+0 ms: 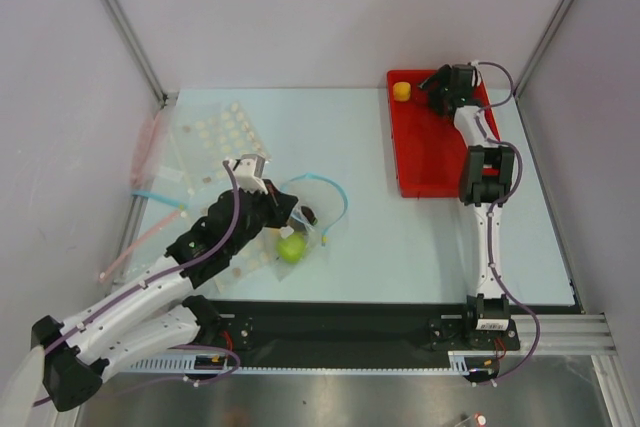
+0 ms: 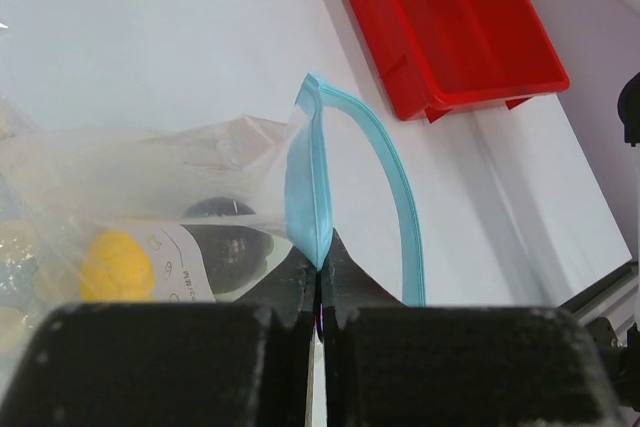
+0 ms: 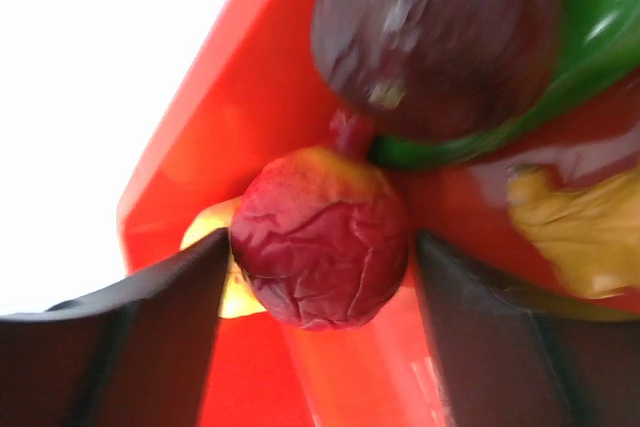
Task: Place the food in the zip-top bag and seal the zipper
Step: Pick up the fake fruit from the bin.
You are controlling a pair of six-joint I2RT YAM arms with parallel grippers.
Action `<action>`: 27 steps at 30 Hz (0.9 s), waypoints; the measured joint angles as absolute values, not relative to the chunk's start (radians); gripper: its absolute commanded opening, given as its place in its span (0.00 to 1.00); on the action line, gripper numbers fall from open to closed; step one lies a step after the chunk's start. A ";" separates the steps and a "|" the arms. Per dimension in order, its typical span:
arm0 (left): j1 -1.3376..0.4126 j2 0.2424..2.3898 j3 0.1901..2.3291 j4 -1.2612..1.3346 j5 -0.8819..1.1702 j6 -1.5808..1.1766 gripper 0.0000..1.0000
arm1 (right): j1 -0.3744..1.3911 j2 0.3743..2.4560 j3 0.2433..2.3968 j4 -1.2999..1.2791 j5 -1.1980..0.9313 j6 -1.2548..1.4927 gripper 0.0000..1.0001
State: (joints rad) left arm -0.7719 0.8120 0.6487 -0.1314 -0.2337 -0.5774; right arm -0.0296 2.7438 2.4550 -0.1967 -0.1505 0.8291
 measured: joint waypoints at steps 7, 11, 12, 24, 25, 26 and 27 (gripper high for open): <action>-0.772 0.836 0.649 -0.130 -0.186 -0.596 0.00 | 0.025 2.746 2.404 -0.119 -0.157 0.883 0.40; -0.772 0.810 0.649 -0.134 -0.171 -0.611 0.00 | 0.039 2.584 2.083 0.050 -0.150 0.887 0.39; -0.772 0.799 0.649 -0.136 -0.169 -0.613 0.00 | 0.042 2.527 1.993 0.074 -0.146 0.881 0.39; -0.772 0.798 0.647 -0.132 -0.095 -0.639 0.00 | 0.044 1.870 1.266 0.211 -0.213 0.697 0.39; -0.772 0.805 0.647 -0.129 -0.093 -0.639 0.00 | 0.044 1.819 1.248 0.210 -0.239 0.683 0.37; -0.772 0.814 0.647 -0.121 -0.091 -0.638 0.00 | 0.044 1.769 1.234 0.210 -0.263 0.675 0.37; -0.772 0.828 0.647 -0.115 -0.086 -0.636 0.00 | 0.047 1.730 1.220 0.210 -0.282 0.668 0.37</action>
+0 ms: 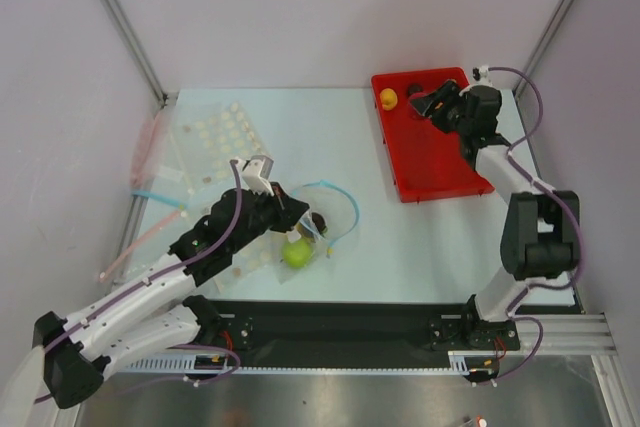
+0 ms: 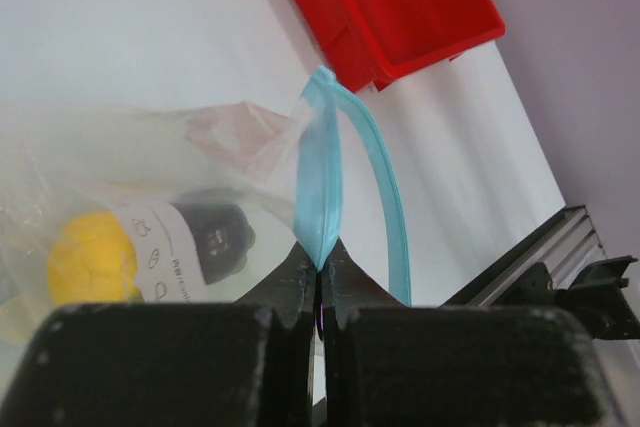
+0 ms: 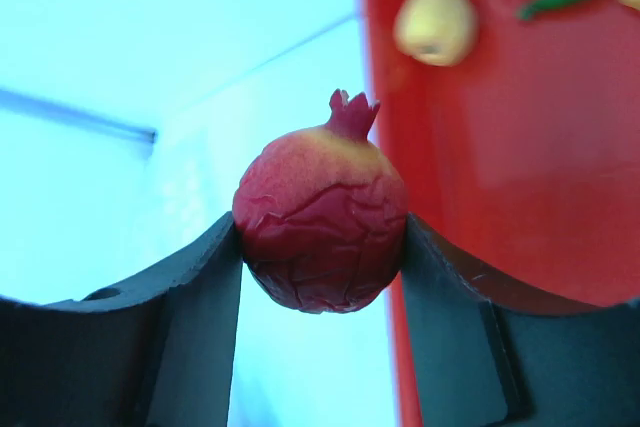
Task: Place the food in the zip-top bag and seal the zipper
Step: Pick up the fake fruit from the bin, then place the fake fruit in the zipper food storage bag.
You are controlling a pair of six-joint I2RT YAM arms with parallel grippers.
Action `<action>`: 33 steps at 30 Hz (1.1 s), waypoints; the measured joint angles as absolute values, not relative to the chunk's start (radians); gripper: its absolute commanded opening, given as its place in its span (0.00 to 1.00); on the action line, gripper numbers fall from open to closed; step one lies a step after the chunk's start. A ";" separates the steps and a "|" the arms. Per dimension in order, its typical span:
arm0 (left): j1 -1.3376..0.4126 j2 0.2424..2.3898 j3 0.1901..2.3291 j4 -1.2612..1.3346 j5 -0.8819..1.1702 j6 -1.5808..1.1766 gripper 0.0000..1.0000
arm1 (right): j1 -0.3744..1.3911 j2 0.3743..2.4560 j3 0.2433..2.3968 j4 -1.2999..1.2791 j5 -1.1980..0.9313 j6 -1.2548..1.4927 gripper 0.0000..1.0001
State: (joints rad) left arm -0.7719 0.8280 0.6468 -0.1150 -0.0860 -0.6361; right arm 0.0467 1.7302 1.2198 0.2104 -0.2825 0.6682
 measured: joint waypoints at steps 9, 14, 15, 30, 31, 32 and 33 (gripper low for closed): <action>-0.772 0.984 0.680 -0.120 -0.014 -0.608 0.00 | 0.392 1.363 1.074 0.129 -0.239 0.578 0.37; -0.772 0.987 0.690 -0.125 -0.013 -0.599 0.01 | 0.668 1.168 0.947 0.125 -0.142 0.467 0.35; -0.772 0.985 0.690 -0.125 -0.013 -0.600 0.00 | 0.677 1.130 0.907 0.130 -0.130 0.456 0.34; -0.776 0.830 0.690 -0.147 -0.061 -0.600 0.00 | 0.887 1.182 0.746 0.255 0.006 0.332 0.34; -0.776 0.826 0.690 -0.147 -0.068 -0.600 0.00 | 0.908 1.198 0.746 0.265 0.018 0.322 0.34; -0.776 0.826 0.690 -0.147 -0.072 -0.600 0.00 | 0.923 1.213 0.746 0.270 0.024 0.316 0.35; -0.776 0.826 0.690 -0.147 -0.076 -0.600 0.00 | 0.941 1.231 0.747 0.274 0.033 0.308 0.35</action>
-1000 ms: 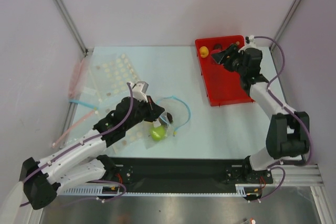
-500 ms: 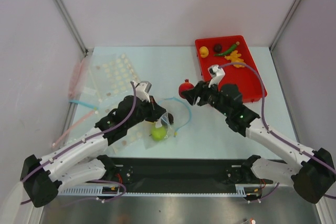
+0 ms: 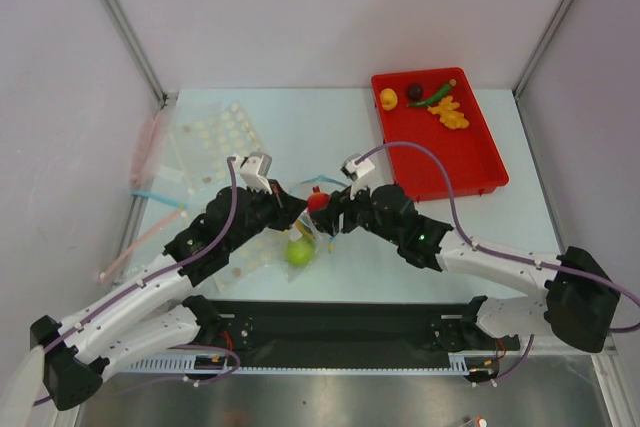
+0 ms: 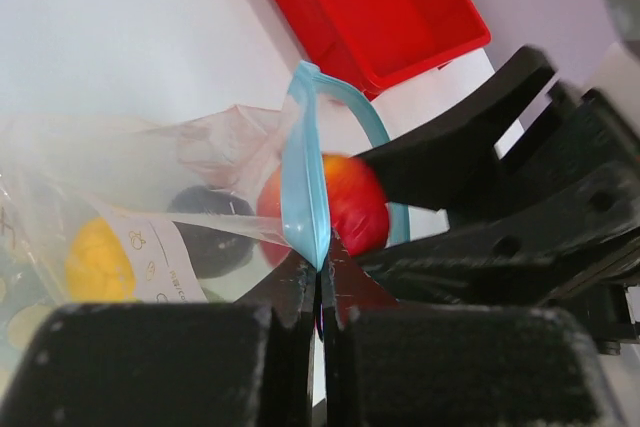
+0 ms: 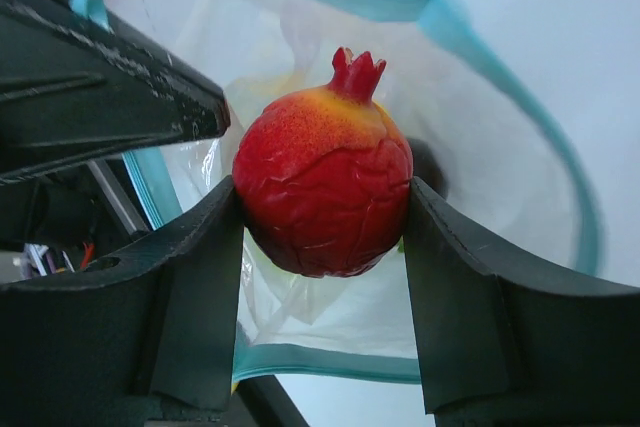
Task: Place the food in the zip-top bag and seal the zipper
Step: Place the fake fruit in the zipper food storage bag.
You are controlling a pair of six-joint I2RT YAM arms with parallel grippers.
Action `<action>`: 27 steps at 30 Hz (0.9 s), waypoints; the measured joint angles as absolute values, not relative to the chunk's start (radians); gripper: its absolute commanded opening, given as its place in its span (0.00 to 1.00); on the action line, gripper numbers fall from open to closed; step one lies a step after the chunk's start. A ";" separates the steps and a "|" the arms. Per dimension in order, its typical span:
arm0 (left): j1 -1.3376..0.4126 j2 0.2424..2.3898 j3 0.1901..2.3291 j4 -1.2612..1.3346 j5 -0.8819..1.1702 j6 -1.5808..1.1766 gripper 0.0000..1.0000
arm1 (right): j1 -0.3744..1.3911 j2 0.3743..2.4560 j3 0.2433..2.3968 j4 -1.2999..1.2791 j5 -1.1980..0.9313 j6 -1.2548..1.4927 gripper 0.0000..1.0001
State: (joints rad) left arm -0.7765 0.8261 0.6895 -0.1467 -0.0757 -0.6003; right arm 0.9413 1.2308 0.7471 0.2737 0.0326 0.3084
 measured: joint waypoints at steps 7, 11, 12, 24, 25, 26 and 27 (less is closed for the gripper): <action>-0.776 0.819 0.683 -0.150 -0.069 -0.598 0.00 | 0.982 1.322 0.756 0.283 0.053 0.287 0.37; -0.776 0.795 0.667 -0.125 -0.024 -0.594 0.00 | 0.982 1.325 0.756 0.313 0.054 0.289 0.37; -0.776 0.789 0.664 -0.118 -0.012 -0.594 0.00 | 0.981 1.325 0.754 0.326 0.054 0.292 0.38; -0.776 0.766 0.627 -0.014 0.109 -0.604 0.00 | 0.916 1.298 0.676 0.454 0.008 0.371 0.90; -0.776 0.767 0.625 -0.009 0.112 -0.606 0.00 | 0.906 1.297 0.670 0.464 -0.001 0.377 0.92; -0.776 0.769 0.624 -0.009 0.113 -0.607 0.00 | 0.897 1.296 0.665 0.469 -0.007 0.389 0.92; -0.776 0.773 0.622 -0.009 0.112 -0.611 0.00 | 0.890 1.294 0.661 0.473 -0.009 0.393 0.93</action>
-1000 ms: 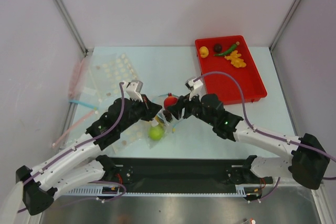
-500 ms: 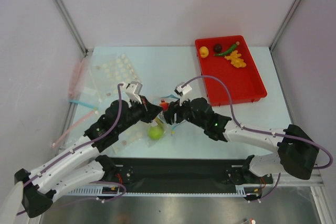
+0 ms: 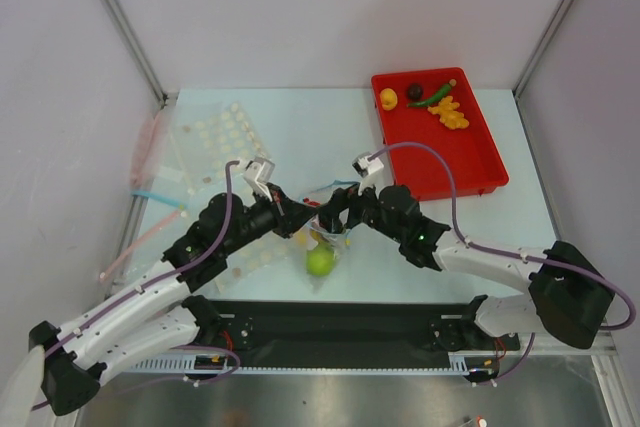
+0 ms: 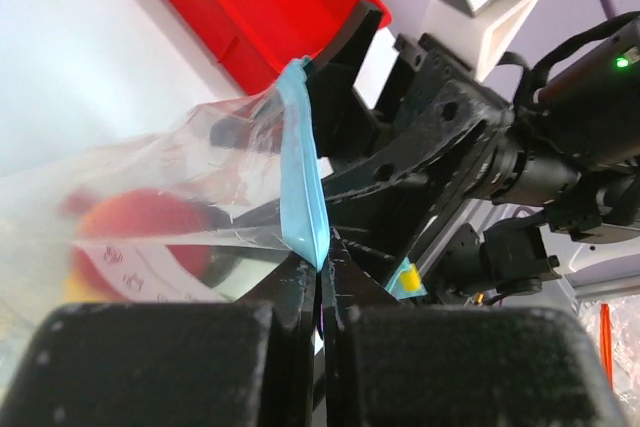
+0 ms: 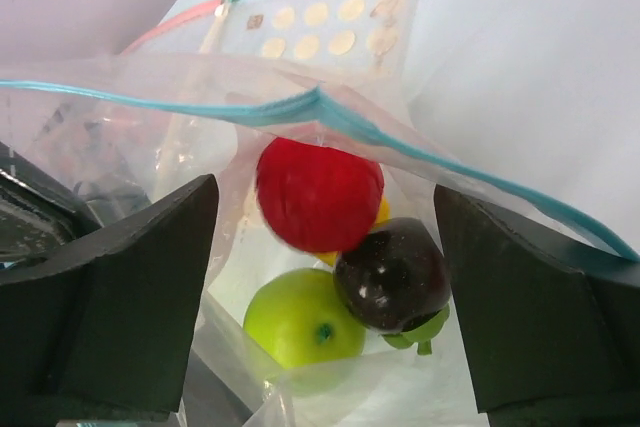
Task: Place the food in the zip-top bag and seal the zipper
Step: Place the fake fruit in the zipper food storage bag, then pick up the fake vegetable from the bin.
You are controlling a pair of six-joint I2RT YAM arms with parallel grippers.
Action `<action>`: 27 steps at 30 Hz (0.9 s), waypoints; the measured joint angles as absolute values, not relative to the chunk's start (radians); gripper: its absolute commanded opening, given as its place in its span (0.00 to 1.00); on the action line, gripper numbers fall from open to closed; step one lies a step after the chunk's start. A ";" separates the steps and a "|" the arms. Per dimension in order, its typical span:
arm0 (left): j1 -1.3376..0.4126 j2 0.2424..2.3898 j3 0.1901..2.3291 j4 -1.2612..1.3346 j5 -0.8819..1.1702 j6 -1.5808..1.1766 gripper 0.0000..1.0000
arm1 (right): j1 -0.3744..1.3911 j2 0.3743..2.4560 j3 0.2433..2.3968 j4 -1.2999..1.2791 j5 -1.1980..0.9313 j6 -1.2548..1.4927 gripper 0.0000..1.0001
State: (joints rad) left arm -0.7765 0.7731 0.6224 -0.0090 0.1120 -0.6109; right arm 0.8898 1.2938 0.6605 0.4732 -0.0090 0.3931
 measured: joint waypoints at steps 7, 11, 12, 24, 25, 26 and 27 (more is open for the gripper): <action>-0.776 0.819 0.622 -0.021 0.100 -0.622 0.00 | 0.872 1.225 0.638 0.476 -0.015 0.410 0.87; -0.776 0.821 0.623 -0.026 0.093 -0.623 0.00 | 0.859 1.159 0.638 0.464 0.003 0.409 0.81; -0.776 0.822 0.623 -0.031 0.089 -0.623 0.00 | 0.850 1.143 0.638 0.458 0.010 0.410 0.80; -0.776 0.824 0.623 -0.052 0.072 -0.625 0.00 | 0.479 1.149 0.789 0.211 0.033 0.442 0.81; -0.776 0.824 0.623 -0.054 0.070 -0.625 0.00 | 0.442 1.172 0.818 0.195 0.017 0.453 0.81; -0.776 0.823 0.623 -0.056 0.067 -0.625 0.00 | 0.395 1.202 0.853 0.181 -0.004 0.475 0.81; -0.776 0.823 0.623 -0.058 0.064 -0.625 0.00 | 0.345 1.234 0.881 0.174 -0.033 0.501 0.81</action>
